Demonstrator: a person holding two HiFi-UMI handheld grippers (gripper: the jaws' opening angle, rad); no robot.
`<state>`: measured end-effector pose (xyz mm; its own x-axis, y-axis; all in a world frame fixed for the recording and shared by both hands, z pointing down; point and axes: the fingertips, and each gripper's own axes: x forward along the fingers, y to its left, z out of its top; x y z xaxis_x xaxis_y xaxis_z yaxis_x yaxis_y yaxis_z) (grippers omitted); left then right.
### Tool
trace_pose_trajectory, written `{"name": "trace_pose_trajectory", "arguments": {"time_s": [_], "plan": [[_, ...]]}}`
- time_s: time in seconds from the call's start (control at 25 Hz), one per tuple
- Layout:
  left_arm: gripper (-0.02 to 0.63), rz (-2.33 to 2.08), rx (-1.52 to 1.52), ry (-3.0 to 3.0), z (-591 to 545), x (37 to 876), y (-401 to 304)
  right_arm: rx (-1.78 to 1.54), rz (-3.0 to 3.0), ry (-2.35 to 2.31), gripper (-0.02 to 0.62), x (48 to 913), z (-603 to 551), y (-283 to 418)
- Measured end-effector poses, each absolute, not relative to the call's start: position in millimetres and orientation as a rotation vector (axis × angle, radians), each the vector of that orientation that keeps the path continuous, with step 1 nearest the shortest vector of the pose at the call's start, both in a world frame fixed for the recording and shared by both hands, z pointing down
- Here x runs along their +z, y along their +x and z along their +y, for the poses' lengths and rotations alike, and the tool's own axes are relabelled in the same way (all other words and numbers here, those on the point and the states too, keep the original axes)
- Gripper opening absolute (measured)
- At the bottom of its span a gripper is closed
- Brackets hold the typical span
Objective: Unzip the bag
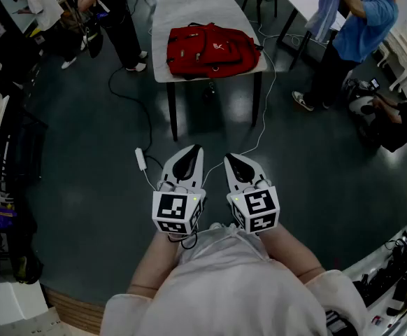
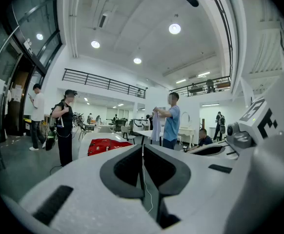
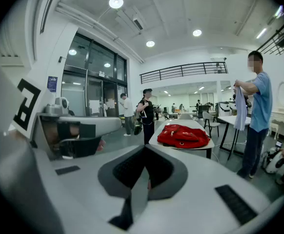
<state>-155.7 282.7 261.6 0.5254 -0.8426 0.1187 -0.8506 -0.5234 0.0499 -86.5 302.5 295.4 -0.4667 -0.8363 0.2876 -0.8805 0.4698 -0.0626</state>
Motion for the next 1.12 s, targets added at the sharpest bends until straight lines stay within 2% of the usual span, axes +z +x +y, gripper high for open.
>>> {"name": "trace_pose_trajectory", "arguments": {"time_s": [0.72, 1.12], "plan": [[0.026, -1.460, 0.123, 2.605, 272.3, 278.3, -152.9, 0.378, -2.466, 1.517, 0.028, 309.0, 288.1, -76.7], [0.026, -1.500, 0.166, 2.532, 207.9, 304.9, -136.2, 0.444, -2.486, 1.438, 0.028, 336.0, 218.3, -54.2]]}}
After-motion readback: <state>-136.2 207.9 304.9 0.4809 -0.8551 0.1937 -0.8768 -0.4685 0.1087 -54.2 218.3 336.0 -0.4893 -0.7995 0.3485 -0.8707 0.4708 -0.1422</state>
